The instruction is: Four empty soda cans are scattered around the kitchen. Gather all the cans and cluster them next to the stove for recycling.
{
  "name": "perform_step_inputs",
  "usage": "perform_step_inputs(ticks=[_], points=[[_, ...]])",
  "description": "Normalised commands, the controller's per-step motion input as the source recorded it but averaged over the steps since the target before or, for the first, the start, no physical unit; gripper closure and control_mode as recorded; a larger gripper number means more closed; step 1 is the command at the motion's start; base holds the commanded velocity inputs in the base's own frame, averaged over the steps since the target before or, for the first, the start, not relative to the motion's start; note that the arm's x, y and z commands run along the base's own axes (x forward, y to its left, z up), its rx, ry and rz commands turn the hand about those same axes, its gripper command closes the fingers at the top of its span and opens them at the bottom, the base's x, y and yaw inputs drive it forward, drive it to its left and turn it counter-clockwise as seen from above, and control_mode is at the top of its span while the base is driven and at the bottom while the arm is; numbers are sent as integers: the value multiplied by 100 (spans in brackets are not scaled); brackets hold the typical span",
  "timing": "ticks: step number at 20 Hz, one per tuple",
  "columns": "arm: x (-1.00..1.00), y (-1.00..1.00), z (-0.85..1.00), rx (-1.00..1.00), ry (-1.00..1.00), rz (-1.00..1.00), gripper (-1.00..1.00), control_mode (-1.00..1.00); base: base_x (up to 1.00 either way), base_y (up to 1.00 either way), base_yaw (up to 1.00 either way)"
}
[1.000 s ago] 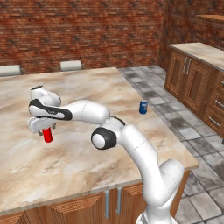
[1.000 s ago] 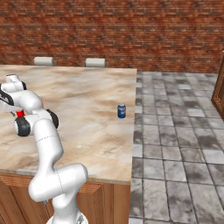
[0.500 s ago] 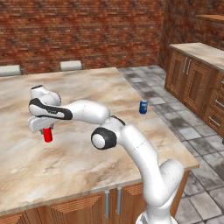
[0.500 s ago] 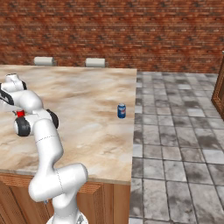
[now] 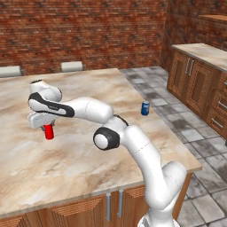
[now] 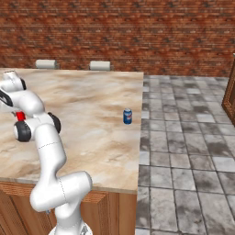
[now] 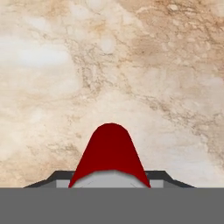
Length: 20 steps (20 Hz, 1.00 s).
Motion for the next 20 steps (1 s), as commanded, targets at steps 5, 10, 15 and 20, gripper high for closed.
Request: perform_step_inputs(ticks=[5, 10, 15, 20], points=[[-41, -37, 35, 0, 0, 0, 100, -100, 0, 0, 0], [-46, -52, 14, 0, 0, 0, 100, -100, 0, 0, 0], [-36, -60, -17, 0, -9, 0, 100, -100, 0, 0, 0], [-32, -56, -45, 0, -21, 0, 100, -100, 0, 0, 0]])
